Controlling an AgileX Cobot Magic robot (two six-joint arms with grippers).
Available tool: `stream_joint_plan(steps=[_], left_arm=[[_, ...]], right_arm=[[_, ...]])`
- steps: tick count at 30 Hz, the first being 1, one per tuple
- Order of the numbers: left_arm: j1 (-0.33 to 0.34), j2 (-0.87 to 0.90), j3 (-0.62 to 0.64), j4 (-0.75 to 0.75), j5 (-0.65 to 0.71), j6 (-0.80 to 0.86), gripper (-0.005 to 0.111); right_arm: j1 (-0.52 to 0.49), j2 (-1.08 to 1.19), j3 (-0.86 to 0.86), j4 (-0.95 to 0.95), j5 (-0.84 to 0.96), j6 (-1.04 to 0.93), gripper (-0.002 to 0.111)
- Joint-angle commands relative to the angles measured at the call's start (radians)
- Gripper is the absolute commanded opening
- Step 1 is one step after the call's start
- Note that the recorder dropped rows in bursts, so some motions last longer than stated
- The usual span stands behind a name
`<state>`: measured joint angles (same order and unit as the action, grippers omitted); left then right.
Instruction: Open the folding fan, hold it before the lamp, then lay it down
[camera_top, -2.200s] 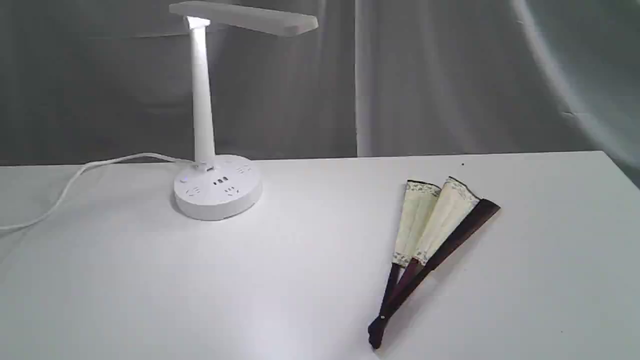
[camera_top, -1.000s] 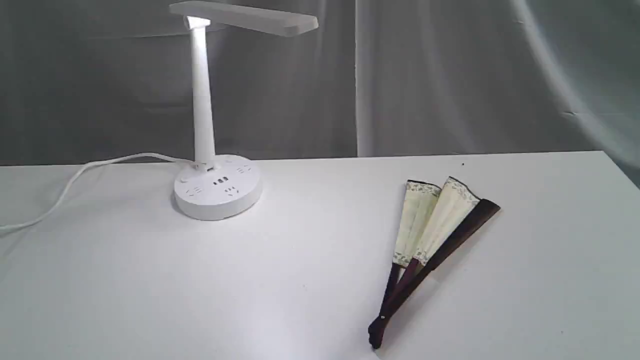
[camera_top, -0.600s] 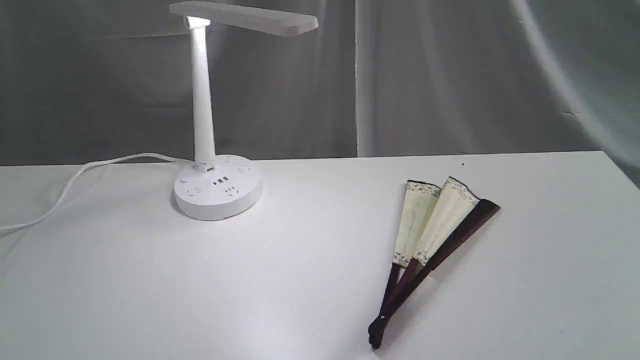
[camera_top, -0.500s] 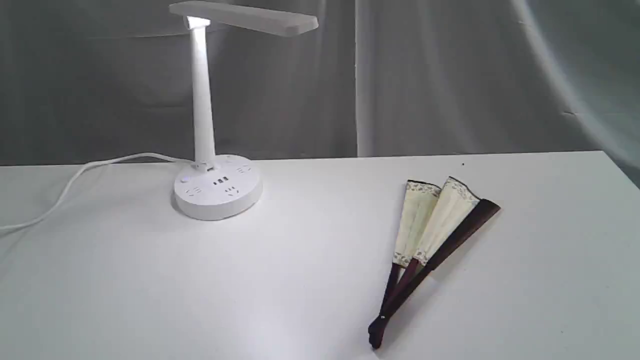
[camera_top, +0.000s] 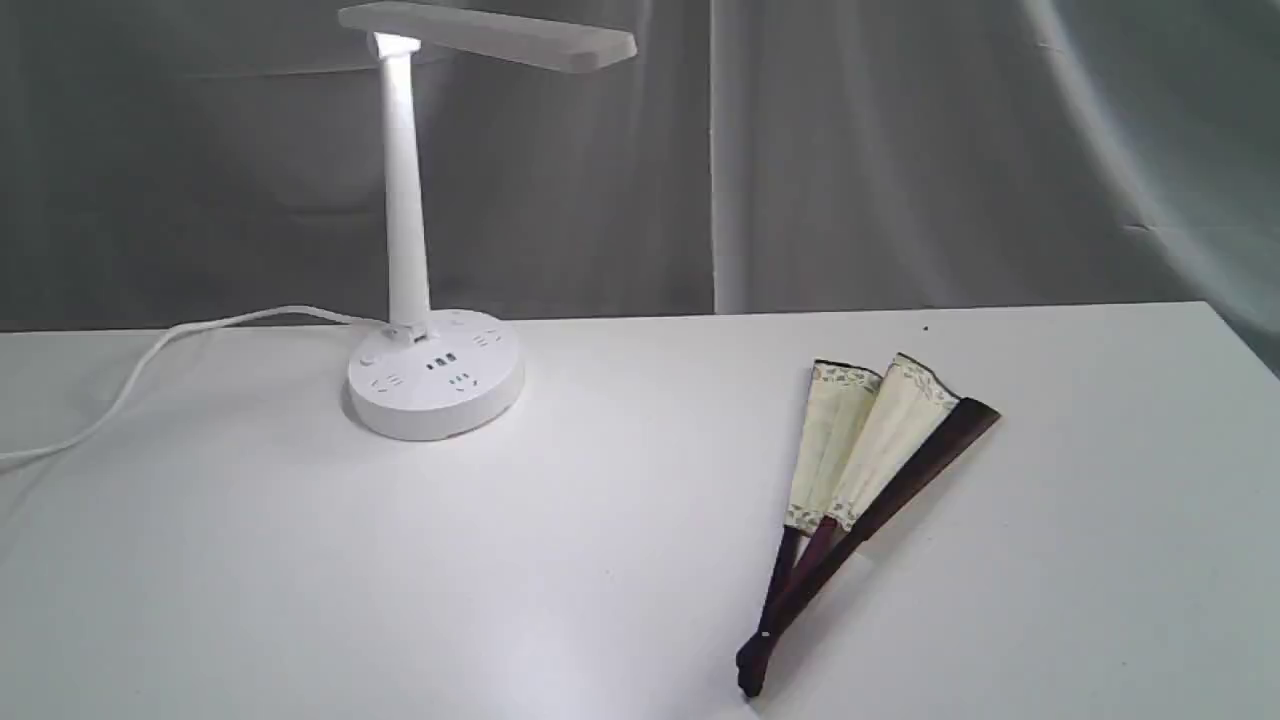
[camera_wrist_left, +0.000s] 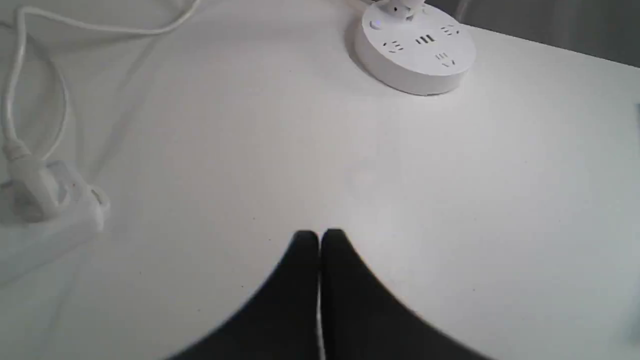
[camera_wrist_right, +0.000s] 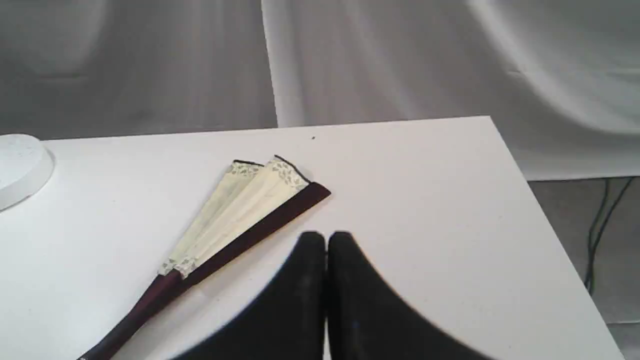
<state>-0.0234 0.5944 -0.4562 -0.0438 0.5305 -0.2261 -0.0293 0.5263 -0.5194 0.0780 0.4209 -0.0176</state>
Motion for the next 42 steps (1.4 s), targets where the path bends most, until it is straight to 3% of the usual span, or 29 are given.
stream_joint_plan(steps=[1,7,14,20,26,30,35,42], left_arm=[[0.001,0.073,-0.003,-0.010,-0.080,-0.001,0.000],[0.001,0.192,-0.052,-0.028,-0.067,0.006,0.000],[0.001,0.344,-0.180,-0.133,0.023,0.159,0.000],[0.001,0.451,-0.258,-0.160,0.102,0.208,0.000],[-0.001,0.542,-0.283,-0.257,0.133,0.298,0.000],[-0.057,0.575,-0.283,-0.261,0.132,0.307,0.000],[-0.169,0.619,-0.287,-0.235,0.097,0.285,0.000],[-0.311,0.727,-0.369,-0.084,0.171,0.154,0.000]], right_arm=[[-0.003,0.044,-0.004,0.024,-0.051,-0.001,0.000],[-0.003,0.138,-0.004,0.079,-0.041,0.002,0.000],[-0.003,0.278,-0.004,0.094,-0.041,0.002,0.000],[-0.003,0.396,-0.007,0.216,-0.038,-0.014,0.001],[0.032,0.475,-0.007,0.373,-0.035,-0.176,0.022],[0.052,0.517,-0.007,0.457,-0.040,-0.190,0.031],[0.068,0.578,-0.007,0.517,-0.033,-0.192,0.031],[0.068,0.631,-0.007,0.702,-0.012,-0.349,0.031]])
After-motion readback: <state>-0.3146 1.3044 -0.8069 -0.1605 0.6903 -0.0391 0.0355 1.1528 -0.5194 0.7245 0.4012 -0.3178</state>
